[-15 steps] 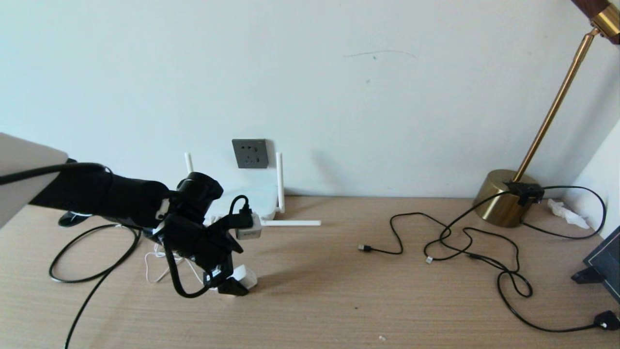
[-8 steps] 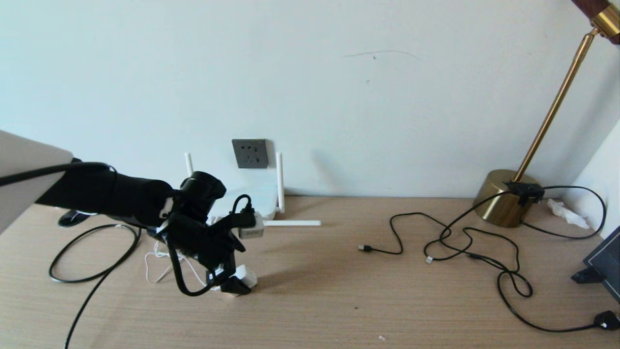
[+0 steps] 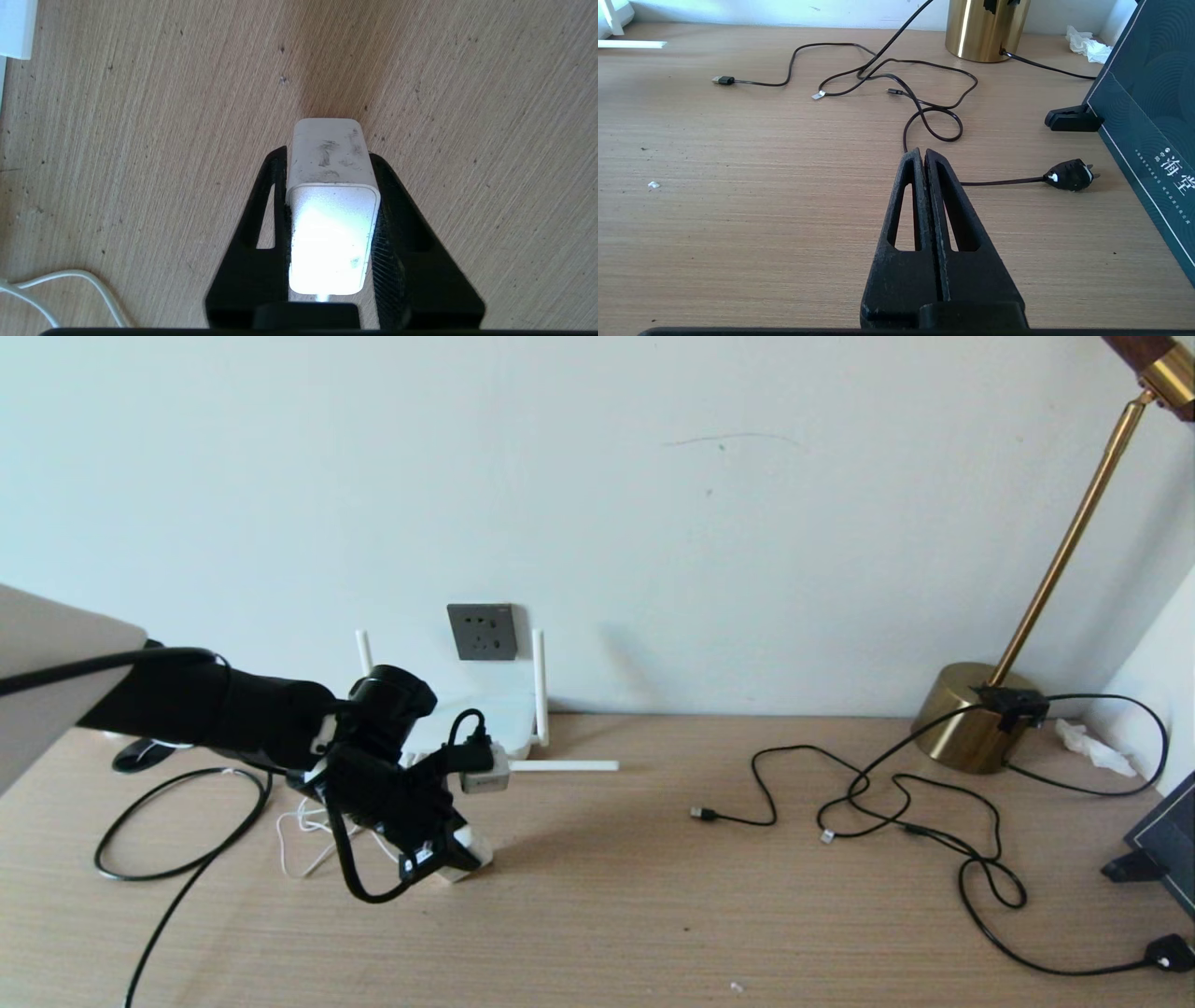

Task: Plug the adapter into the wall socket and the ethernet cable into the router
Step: Pick up plug, then align plug and socket

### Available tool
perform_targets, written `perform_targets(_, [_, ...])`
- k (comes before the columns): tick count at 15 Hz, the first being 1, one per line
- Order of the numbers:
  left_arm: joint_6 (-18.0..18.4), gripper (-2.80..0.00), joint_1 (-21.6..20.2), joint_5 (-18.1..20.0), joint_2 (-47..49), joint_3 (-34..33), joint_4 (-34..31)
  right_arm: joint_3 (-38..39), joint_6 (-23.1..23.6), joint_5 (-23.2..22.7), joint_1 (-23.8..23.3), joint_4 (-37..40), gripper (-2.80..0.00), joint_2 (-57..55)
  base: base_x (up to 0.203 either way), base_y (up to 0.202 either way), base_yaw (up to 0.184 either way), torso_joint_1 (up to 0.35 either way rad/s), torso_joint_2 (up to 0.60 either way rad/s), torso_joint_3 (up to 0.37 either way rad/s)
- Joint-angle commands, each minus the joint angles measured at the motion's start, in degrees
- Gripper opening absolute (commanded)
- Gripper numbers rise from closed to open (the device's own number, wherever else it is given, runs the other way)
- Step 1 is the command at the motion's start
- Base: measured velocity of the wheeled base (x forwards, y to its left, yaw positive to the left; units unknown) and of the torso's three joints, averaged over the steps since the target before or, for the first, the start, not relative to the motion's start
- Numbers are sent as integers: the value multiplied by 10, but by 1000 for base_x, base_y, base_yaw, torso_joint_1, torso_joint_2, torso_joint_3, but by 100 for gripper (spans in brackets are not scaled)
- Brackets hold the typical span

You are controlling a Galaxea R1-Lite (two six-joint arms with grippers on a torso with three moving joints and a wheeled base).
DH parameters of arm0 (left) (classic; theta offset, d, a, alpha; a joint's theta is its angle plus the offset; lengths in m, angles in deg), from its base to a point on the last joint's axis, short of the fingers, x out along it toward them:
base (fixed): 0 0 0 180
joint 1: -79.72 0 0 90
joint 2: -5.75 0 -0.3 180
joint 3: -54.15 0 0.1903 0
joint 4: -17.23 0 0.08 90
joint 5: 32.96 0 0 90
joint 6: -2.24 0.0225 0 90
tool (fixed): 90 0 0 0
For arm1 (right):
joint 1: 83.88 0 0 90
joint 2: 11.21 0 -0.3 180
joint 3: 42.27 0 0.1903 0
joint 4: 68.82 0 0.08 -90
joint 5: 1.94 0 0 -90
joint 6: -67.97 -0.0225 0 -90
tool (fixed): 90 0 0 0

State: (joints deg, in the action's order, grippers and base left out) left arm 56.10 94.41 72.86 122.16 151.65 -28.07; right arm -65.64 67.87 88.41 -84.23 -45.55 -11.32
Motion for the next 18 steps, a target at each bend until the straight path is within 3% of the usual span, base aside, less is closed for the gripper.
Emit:
perform_targets(1, [3, -280, 0, 1, 2, 2, -2, 0, 0, 0, 0, 0, -280, 0, 0, 0, 0, 0, 0, 0])
perform_targets(6, [-1, -280, 5, 16, -12, -5, -7, 0, 0, 0, 0, 0, -280, 0, 0, 0, 0, 0, 0, 0])
perform_targets(9, [-34, -280, 5, 104, -48, -32, 2, 0, 0, 0, 0, 0, -280, 0, 0, 0, 0, 0, 0, 0])
perform_targets(11, [-67, -280, 5, 124, -100, -69, 20, 0, 0, 0, 0, 0, -280, 0, 0, 0, 0, 0, 0, 0])
perform_targets(14, [-145, -280, 3, 161, -220, -139, 39, 0, 0, 0, 0, 0, -280, 0, 0, 0, 0, 0, 0, 0])
perform_targets(16, [-230, -280, 7, 180, -322, -188, 40, 0, 0, 0, 0, 0, -280, 0, 0, 0, 0, 0, 0, 0])
perform_targets(18, [-337, -280, 17, 198, -422, -233, 41, 0, 0, 0, 0, 0, -280, 0, 0, 0, 0, 0, 0, 0])
